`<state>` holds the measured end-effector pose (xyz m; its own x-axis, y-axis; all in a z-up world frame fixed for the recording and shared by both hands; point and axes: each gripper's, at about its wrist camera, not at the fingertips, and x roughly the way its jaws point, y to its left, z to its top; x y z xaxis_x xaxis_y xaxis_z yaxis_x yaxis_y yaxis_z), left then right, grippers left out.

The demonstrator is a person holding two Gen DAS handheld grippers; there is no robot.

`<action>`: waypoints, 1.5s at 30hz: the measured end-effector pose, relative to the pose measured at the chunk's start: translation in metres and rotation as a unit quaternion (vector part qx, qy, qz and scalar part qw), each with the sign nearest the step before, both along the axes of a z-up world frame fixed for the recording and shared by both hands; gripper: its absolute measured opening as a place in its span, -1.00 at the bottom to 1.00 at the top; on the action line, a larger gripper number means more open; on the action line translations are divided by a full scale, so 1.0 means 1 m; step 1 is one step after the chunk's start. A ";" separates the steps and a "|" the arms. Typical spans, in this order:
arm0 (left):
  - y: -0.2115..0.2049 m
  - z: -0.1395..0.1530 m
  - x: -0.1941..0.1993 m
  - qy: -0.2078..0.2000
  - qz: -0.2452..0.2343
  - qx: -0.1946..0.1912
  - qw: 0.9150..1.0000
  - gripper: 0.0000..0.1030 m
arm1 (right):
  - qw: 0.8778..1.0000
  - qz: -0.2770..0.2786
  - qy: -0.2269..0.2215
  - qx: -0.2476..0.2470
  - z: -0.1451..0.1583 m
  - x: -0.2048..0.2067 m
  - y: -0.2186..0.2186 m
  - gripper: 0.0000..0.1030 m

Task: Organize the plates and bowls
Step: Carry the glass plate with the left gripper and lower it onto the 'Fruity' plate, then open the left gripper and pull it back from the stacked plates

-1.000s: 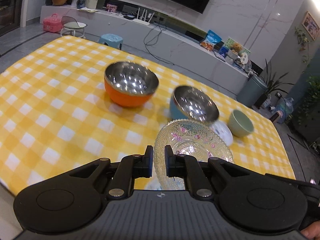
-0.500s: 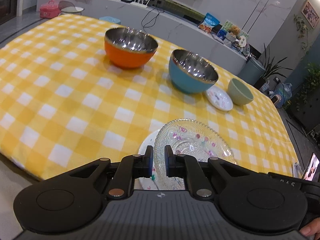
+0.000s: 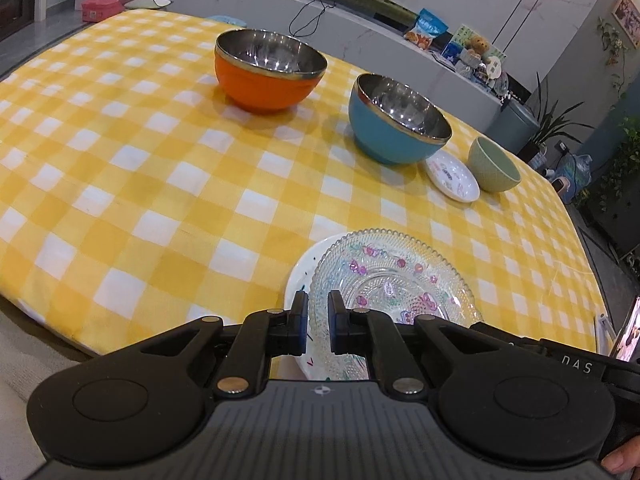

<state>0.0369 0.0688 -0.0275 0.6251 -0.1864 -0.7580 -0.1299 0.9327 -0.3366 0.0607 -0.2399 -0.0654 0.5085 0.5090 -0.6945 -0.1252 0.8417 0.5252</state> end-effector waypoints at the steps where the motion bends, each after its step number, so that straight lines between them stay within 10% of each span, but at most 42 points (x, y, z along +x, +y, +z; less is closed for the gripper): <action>1: -0.001 0.000 0.000 0.000 0.001 0.002 1.000 -0.80 | 1.000 0.001 -0.003 -0.004 0.000 0.000 0.001 -0.87; 31: -0.015 -0.006 0.008 0.021 0.017 0.064 0.998 -0.80 | 0.995 0.016 -0.042 -0.085 0.000 -0.001 0.028 -0.81; 45: -0.004 0.003 0.001 -0.013 0.033 0.013 0.999 -0.66 | 0.996 0.000 -0.062 -0.063 0.007 -0.006 0.021 -0.44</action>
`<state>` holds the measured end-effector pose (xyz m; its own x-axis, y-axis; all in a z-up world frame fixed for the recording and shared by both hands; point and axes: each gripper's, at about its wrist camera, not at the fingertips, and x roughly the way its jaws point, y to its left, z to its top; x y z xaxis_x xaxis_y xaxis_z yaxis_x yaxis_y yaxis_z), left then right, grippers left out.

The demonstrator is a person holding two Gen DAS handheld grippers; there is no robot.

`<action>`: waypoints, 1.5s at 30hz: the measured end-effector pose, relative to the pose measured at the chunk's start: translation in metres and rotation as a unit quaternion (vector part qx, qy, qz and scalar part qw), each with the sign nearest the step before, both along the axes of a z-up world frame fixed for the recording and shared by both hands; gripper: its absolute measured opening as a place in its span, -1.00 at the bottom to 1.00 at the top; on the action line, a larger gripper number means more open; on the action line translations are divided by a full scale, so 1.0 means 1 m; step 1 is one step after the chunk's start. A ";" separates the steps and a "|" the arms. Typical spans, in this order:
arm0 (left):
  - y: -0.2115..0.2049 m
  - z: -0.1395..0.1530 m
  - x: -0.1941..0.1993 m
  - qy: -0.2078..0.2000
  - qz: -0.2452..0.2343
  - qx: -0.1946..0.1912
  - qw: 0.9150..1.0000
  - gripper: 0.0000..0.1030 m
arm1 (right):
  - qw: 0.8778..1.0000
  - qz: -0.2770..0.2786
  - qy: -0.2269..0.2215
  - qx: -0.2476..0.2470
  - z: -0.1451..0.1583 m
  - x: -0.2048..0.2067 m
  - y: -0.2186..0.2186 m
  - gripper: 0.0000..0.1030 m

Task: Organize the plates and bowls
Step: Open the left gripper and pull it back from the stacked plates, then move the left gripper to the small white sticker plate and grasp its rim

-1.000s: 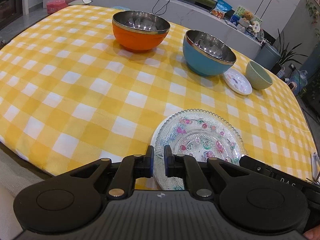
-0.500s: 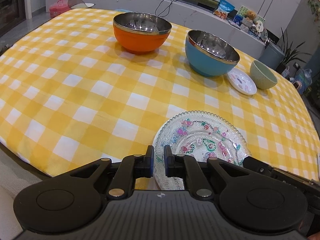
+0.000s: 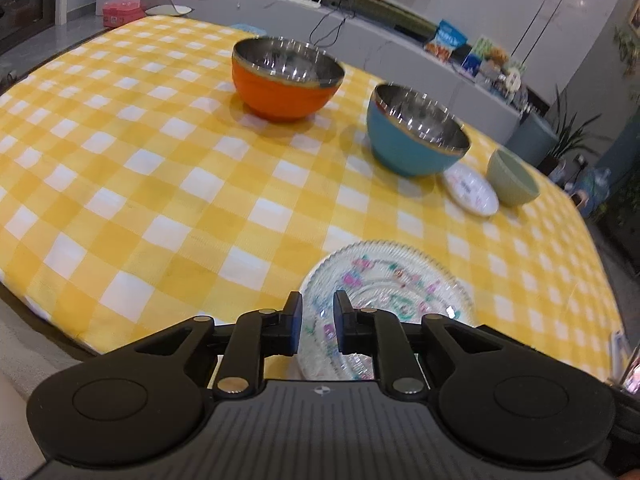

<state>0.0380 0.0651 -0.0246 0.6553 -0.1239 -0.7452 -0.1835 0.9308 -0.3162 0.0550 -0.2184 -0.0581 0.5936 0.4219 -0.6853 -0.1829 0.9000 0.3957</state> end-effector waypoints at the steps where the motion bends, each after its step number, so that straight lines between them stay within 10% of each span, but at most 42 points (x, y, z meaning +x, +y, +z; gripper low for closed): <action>1: 0.000 0.003 -0.001 -0.009 -0.001 -0.001 1.000 -0.66 | 1.000 -0.003 -0.004 0.003 0.002 0.000 -0.001 -0.44; 19: -0.069 0.042 0.077 -0.068 -0.077 -0.030 0.994 -0.62 | 0.996 -0.072 -0.040 -0.024 0.035 0.082 -0.040 -0.44; 45: -0.121 -0.028 0.195 -0.031 -0.074 -0.024 0.997 -0.44 | 0.995 -0.096 -0.021 0.003 -0.023 0.195 -0.055 -0.64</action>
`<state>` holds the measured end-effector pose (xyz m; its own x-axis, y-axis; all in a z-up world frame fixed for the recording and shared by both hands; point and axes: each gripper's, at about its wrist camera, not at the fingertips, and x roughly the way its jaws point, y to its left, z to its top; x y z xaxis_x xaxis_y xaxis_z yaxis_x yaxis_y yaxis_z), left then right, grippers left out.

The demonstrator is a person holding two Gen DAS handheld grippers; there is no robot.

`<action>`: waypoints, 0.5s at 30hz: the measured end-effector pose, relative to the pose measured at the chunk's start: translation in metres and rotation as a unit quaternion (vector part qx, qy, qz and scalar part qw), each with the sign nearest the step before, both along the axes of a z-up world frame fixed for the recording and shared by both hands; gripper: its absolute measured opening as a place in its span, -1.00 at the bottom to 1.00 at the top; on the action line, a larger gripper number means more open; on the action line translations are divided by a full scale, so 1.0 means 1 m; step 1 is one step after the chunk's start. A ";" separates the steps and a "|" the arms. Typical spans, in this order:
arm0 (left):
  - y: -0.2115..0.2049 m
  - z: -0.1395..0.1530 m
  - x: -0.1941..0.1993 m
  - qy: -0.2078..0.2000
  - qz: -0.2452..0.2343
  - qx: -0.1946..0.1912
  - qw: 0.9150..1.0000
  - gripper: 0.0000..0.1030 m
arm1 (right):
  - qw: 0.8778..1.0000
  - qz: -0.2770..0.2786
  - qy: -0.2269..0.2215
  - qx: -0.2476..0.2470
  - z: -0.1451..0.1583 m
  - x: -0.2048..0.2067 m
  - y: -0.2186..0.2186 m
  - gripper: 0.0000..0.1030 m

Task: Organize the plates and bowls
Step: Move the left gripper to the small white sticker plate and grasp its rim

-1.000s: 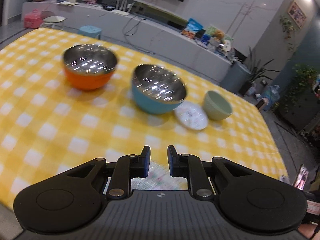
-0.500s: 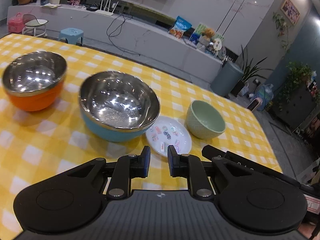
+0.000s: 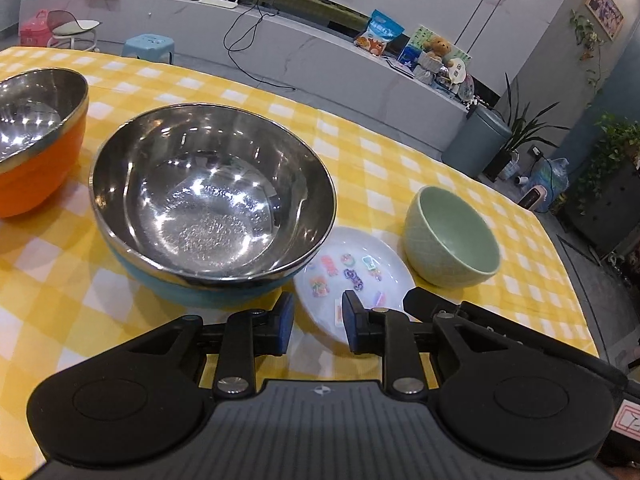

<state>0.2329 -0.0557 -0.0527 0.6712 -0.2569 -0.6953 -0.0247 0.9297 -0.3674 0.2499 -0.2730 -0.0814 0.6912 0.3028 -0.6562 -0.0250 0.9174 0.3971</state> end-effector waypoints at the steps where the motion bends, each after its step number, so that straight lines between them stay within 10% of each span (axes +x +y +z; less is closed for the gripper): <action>1: 0.000 -0.001 0.001 0.000 0.000 0.001 1.000 -0.44 | 1.000 0.001 0.000 -0.001 -0.002 0.001 0.000 -0.64; 15: -0.006 -0.009 0.008 0.005 0.004 0.024 1.000 -0.69 | 1.000 0.003 0.011 -0.009 -0.014 0.010 0.003 -0.91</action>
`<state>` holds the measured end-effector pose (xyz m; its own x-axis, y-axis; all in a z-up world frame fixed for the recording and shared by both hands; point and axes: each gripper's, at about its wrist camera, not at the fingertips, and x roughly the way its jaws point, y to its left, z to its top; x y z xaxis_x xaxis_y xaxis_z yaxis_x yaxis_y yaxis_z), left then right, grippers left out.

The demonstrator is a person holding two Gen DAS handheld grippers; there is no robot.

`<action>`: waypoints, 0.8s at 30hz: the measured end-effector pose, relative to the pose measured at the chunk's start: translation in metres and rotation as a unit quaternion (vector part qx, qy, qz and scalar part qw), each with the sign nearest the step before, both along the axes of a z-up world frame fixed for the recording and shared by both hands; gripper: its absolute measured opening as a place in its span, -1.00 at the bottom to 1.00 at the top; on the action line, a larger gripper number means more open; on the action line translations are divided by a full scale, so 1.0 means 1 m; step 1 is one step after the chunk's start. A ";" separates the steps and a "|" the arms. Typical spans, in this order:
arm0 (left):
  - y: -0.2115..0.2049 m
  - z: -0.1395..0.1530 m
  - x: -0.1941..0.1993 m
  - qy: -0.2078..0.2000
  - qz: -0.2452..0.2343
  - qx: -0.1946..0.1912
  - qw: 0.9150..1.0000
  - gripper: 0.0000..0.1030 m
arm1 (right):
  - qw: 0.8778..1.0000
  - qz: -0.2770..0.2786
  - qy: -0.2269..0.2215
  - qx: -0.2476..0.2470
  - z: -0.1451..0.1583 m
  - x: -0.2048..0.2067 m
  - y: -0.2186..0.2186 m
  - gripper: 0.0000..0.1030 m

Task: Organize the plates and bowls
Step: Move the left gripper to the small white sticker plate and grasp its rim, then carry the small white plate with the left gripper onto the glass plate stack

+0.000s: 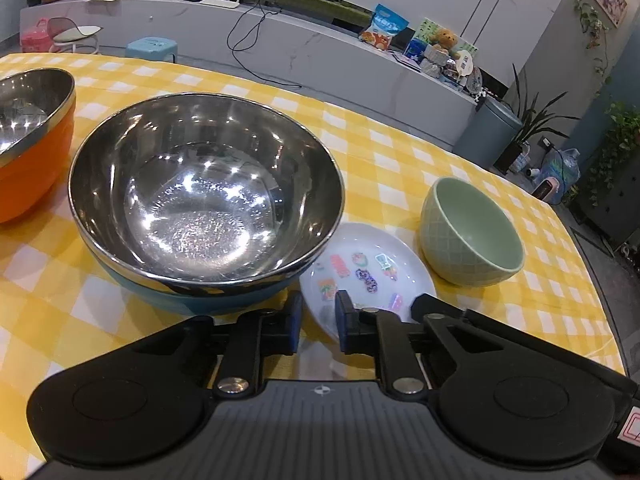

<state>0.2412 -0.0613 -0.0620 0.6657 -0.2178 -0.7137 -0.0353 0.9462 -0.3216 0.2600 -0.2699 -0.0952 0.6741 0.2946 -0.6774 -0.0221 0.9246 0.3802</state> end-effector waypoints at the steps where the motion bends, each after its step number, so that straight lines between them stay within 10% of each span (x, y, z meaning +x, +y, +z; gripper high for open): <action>1: 0.001 0.000 0.000 0.000 0.001 0.001 1.000 -0.76 | 1.000 -0.001 0.000 0.003 0.000 0.000 -0.001 -0.91; 24: 0.029 0.042 -0.074 0.032 0.022 -0.020 0.999 -0.82 | 0.999 0.016 -0.007 0.029 0.055 -0.084 0.002 -0.96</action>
<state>0.1668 -0.0321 -0.0201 0.6290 -0.2181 -0.7462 -0.0979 0.9300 -0.3543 0.1757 -0.2683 -0.0404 0.6730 0.3555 -0.6486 -0.0575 0.8994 0.4333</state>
